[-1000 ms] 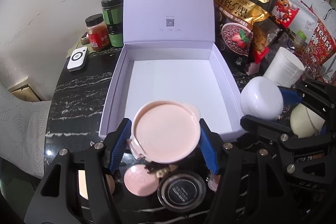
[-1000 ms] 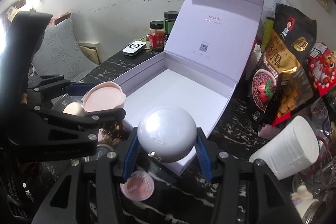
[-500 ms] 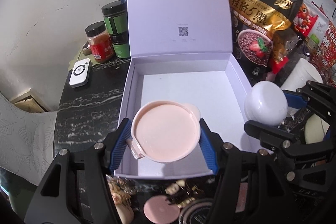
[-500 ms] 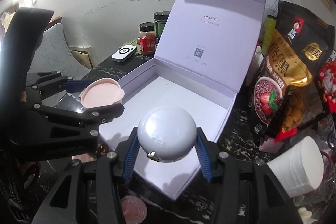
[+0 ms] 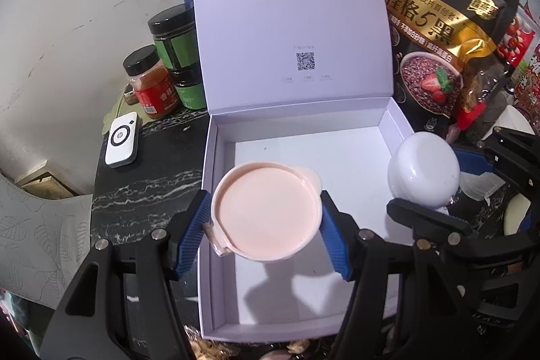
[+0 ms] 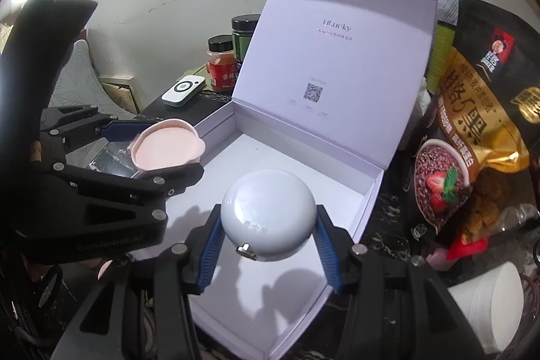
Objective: Organize objects
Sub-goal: 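Carry the pink compact and white dome jar with both tools into the lavender box, then lower both items into the box and open both tools to release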
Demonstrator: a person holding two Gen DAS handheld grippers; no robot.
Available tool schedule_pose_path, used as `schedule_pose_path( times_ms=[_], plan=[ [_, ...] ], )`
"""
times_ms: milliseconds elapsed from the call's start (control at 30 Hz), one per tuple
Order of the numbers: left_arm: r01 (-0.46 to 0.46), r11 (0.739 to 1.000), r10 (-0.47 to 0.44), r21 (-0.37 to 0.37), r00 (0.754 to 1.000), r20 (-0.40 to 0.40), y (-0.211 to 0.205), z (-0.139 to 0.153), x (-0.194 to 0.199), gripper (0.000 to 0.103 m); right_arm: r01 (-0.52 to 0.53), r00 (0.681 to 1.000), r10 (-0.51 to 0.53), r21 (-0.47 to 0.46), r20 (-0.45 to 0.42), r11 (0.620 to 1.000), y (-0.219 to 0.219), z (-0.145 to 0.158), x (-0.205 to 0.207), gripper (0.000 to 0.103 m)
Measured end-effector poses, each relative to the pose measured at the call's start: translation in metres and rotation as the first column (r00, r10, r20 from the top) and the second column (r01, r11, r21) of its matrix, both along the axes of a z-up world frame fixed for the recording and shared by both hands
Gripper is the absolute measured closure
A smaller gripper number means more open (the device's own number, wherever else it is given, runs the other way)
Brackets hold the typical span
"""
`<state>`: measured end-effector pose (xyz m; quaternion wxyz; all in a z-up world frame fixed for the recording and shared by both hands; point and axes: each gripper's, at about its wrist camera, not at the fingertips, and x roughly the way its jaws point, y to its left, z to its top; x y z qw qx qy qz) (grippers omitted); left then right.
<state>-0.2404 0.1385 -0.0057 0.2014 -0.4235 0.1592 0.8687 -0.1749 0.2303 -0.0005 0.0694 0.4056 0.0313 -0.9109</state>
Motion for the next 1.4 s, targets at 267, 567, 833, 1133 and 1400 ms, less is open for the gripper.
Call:
schedule_pose_path(
  times_ms=[267,567,833,1133,1400],
  plan=[
    [0.022,0.999,-0.022,-0.039,1.000,-0.001,0.008,-0.009,-0.023,0.041,0.010,1.000,-0.010,0.004,0.028,1.000,0.005,-0.008,-0.025,0.051],
    [0.036,0.999,-0.036,-0.011,0.998,0.060,0.011,-0.026,-0.054,0.041,0.014,0.997,-0.015,0.009,0.070,1.000,0.009,-0.026,-0.056,0.051],
    [0.055,0.998,-0.053,-0.018,0.995,0.082,0.018,-0.042,-0.072,0.041,0.019,0.995,-0.019,0.009,0.102,1.000,0.016,-0.040,-0.077,0.051],
    [0.078,0.997,-0.078,0.001,0.991,0.111,0.024,-0.058,-0.085,0.041,0.020,0.988,-0.023,0.021,0.150,1.000,0.020,-0.058,-0.094,0.051],
    [0.095,0.995,-0.095,0.009,0.984,0.153,0.031,-0.067,-0.097,0.041,0.030,0.980,-0.034,0.023,0.194,0.999,0.027,-0.071,-0.104,0.051]
  ],
)
